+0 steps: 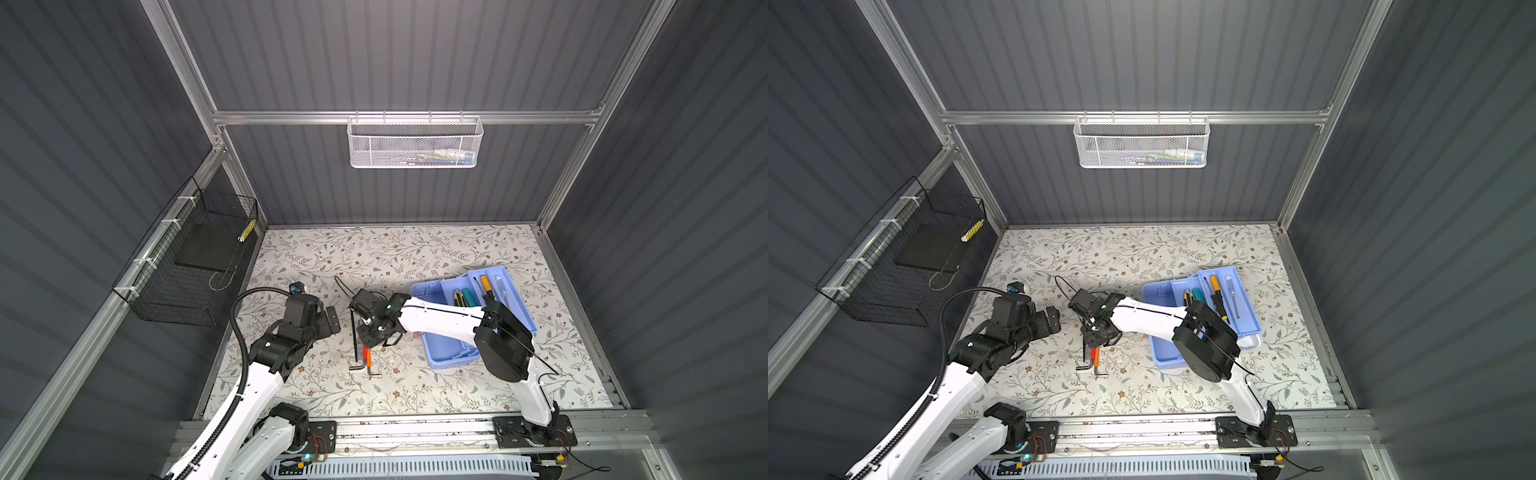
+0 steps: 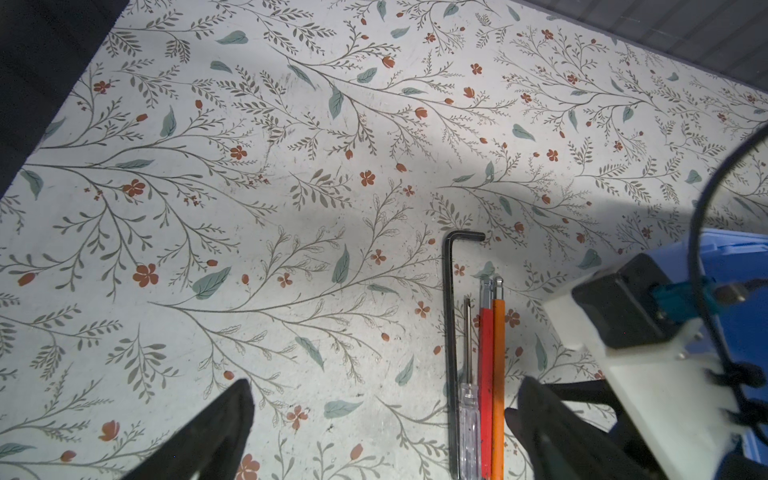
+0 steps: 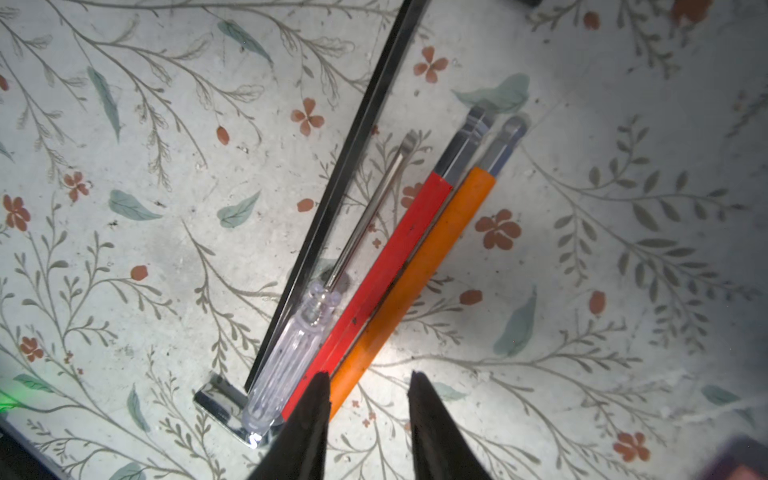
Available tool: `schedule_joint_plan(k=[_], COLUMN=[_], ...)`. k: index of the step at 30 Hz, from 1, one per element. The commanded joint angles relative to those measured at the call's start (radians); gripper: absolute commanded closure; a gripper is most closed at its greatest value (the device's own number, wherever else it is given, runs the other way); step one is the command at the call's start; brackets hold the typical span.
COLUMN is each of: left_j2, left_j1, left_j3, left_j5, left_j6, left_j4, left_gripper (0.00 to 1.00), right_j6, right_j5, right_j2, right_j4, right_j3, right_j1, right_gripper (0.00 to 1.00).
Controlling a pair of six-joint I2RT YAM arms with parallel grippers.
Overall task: Pack the tool kit
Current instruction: 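Lower the right gripper toward the orange pen and align the fingers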
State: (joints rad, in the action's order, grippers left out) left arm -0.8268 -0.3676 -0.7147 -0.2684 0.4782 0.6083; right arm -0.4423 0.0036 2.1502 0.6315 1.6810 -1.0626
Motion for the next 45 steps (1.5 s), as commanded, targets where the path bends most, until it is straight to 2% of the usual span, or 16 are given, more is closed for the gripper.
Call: schedule_joint_plan(k=[1, 20, 27, 38, 45], left_j2=[0.01, 0.045, 0.03, 0.067, 0.069], left_j1=[-0.004, -0.004, -0.004, -0.004, -0.004], left_j3=[-0.012, -0.002, -0.024, 0.001, -0.02], left_j5=[0.012, 0.008, 0.008, 0.021, 0.023], left_j6=[0.001, -0.001, -0.032, -0.038, -0.046], left_j4=[0.01, 0.001, 0.021, 0.012, 0.039], left_gripper=[0.0, 0.01, 0.0, 0.0, 0.01], right_j6=[0.012, -0.01, -0.029, 0.025, 0.019], right_j5=[0.021, 0.044, 0.056, 0.141, 0.089], right_j2=[0.028, 0.131, 0.103, 0.014, 0.007], right_j4=[0.046, 0.17, 0.193, 0.207, 0.151], right_j3=[0.04, 0.162, 0.114, 0.008, -0.026], right_j1=[0.0, 0.0, 0.0, 0.012, 0.035], right_gripper=[0.65, 0.72, 0.72, 0.73, 0.74])
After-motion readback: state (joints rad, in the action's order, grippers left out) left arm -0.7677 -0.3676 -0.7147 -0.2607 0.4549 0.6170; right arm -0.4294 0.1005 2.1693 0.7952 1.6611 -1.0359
